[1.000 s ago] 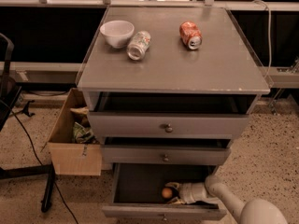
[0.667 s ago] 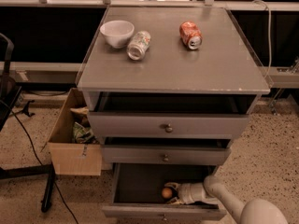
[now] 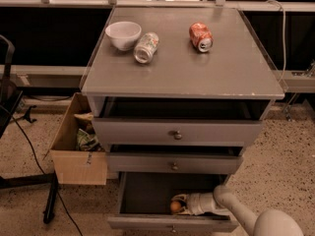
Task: Pick orange from bottom drawer and place on counter
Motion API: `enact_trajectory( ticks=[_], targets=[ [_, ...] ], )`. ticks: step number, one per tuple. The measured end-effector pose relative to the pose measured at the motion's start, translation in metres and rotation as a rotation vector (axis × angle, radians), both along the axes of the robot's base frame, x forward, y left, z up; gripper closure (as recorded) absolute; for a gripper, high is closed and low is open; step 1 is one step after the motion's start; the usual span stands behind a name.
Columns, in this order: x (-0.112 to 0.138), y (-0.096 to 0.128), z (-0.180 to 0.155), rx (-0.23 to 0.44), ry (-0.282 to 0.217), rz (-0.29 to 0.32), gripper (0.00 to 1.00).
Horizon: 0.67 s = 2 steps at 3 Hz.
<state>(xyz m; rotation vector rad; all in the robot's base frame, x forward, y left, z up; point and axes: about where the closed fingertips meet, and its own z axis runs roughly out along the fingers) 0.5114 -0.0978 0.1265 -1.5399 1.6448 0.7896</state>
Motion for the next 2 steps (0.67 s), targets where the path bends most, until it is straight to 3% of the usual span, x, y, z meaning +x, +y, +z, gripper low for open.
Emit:
enact_trajectory(
  ticks=[2],
  targets=[
    [0.0,0.0001,0.0,0.0,0.0,0.0,1.0]
  ],
)
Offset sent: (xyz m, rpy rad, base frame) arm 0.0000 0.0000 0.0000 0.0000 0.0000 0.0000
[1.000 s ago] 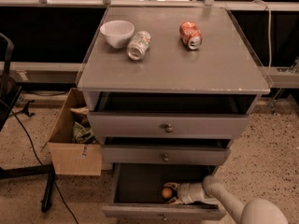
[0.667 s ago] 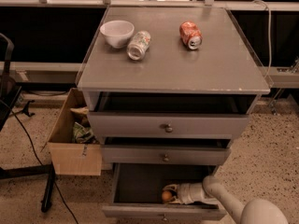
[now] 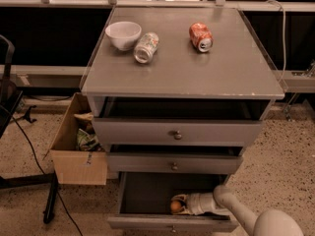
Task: Pick orange from bottom drawer and place on counter
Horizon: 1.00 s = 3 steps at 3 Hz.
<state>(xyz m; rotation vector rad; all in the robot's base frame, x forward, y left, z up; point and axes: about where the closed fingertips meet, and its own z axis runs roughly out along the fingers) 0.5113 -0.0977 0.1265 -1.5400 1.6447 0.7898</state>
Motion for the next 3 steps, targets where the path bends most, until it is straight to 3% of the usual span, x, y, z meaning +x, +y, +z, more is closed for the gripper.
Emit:
enact_trajectory(
  ticks=[2,3],
  targets=[
    [0.003,0.003,0.015,0.014,-0.023,-0.003,1.0],
    [0.007,0.002,0.047,0.038,-0.061,-0.008,1.0]
  ],
)
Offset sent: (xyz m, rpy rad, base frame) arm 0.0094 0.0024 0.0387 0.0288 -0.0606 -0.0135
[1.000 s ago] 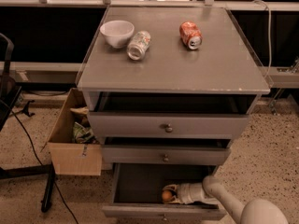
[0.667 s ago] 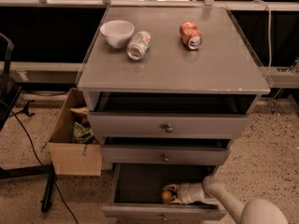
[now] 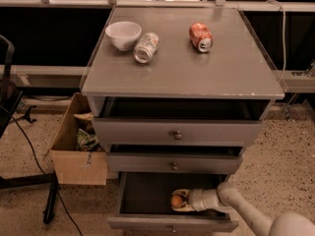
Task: Pick orange from bottom drawer and place on counter
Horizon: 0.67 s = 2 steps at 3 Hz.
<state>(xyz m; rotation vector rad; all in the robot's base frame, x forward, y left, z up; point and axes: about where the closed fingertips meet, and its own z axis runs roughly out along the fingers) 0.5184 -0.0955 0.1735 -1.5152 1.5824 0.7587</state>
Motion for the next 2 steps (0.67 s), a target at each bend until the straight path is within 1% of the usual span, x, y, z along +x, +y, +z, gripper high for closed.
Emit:
enact_trajectory(
  ticks=[1,2],
  targets=[
    [0.005,-0.01,0.056,0.007,-0.056,-0.008,1.0],
    [0.003,-0.021,0.123,-0.006,-0.112,0.0,1.0]
  ],
)
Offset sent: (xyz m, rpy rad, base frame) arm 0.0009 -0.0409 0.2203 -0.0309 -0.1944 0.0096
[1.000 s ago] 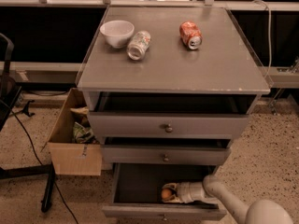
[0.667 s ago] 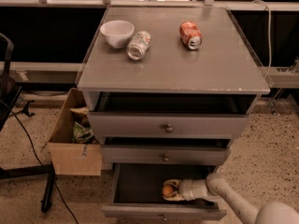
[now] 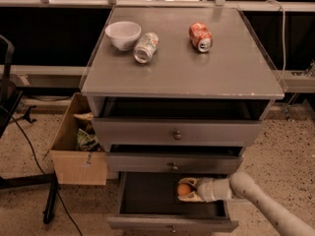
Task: Pick orange from bottom drawer and place on counter
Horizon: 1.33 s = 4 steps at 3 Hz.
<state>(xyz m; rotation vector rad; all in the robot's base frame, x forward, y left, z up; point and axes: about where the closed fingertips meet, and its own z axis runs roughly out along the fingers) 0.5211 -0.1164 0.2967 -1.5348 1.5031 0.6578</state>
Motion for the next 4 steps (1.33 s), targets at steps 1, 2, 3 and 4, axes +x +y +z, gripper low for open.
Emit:
enact_trajectory(
  ticks=[1,2,3,4],
  targets=[
    [-0.005,-0.013,0.077,-0.044,-0.061,-0.01,1.0],
    [-0.006,-0.012,0.096,-0.07,-0.082,0.017,1.0],
    [-0.004,-0.01,0.102,-0.075,-0.083,0.02,1.0],
    [-0.003,-0.01,0.137,-0.091,-0.114,0.013,1.0]
  ],
)
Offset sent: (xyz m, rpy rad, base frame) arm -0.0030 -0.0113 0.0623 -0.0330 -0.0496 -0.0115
